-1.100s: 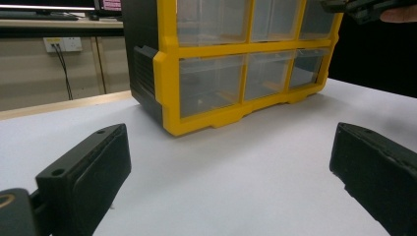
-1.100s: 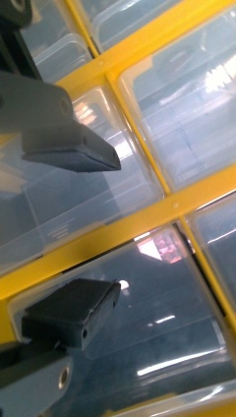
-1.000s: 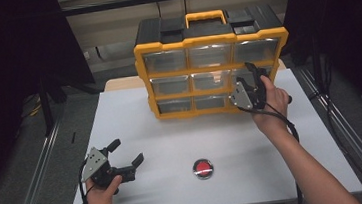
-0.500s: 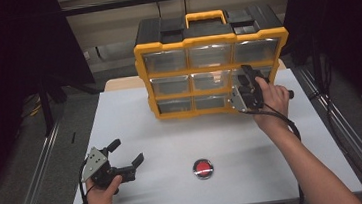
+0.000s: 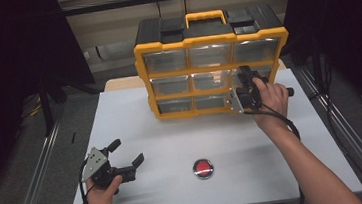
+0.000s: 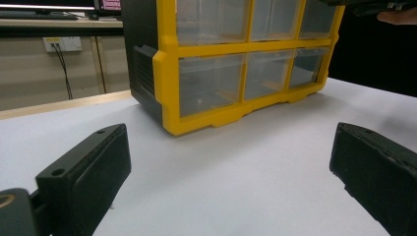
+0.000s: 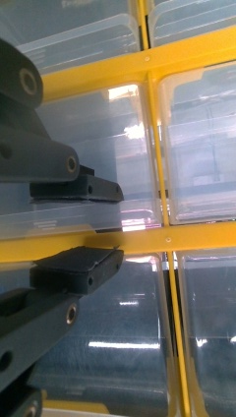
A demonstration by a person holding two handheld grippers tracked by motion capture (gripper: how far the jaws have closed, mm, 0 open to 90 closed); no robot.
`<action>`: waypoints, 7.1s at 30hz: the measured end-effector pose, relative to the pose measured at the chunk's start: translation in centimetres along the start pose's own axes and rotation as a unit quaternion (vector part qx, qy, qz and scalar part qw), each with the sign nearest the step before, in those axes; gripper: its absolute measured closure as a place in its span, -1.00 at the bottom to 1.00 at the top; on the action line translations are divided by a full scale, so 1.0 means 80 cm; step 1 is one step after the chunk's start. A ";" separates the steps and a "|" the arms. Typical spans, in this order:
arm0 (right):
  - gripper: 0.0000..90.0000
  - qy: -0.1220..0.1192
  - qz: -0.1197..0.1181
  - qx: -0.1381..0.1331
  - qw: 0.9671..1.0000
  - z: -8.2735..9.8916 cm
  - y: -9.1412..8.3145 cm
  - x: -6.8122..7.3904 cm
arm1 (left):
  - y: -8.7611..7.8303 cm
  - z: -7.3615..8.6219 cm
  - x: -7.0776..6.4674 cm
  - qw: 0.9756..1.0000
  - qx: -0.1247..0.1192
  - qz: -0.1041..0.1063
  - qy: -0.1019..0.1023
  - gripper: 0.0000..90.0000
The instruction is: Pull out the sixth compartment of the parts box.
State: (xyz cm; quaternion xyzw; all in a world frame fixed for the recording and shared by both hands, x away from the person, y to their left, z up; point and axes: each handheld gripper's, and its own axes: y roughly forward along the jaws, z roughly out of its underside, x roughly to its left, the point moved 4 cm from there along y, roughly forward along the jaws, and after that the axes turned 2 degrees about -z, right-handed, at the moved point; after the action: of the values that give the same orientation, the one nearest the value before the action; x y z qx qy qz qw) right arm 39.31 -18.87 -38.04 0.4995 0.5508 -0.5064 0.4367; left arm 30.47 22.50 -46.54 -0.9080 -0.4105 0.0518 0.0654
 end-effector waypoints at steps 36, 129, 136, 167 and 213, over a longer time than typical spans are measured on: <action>0.99 -0.021 -0.030 -0.004 0.999 -0.012 -0.026 0.000 | 0.000 0.000 0.000 1.000 0.003 0.003 0.004 -0.95; 0.76 -0.040 -0.037 0.006 0.998 0.002 -0.056 0.004 | -0.001 0.000 0.000 1.000 0.000 -0.001 0.004 -0.95; 0.76 -0.044 -0.039 0.005 0.998 0.001 -0.058 0.004 | -0.001 0.000 0.000 1.000 0.000 -0.002 0.003 -0.95; 0.75 -0.046 -0.049 -0.003 0.998 0.001 -0.069 0.004 | -0.001 -0.001 0.000 1.000 -0.002 0.002 0.004 -0.95; 0.76 -0.052 -0.051 -0.011 0.997 0.000 -0.082 0.005 | -0.001 -0.001 0.000 1.000 -0.001 0.000 0.005 -0.95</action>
State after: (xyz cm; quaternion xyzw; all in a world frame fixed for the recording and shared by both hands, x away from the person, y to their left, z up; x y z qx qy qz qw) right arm 32.77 -18.76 -37.65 0.4395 0.5576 -0.5470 0.4435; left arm 30.41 22.55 -46.48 -0.9084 -0.4101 0.0470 0.0664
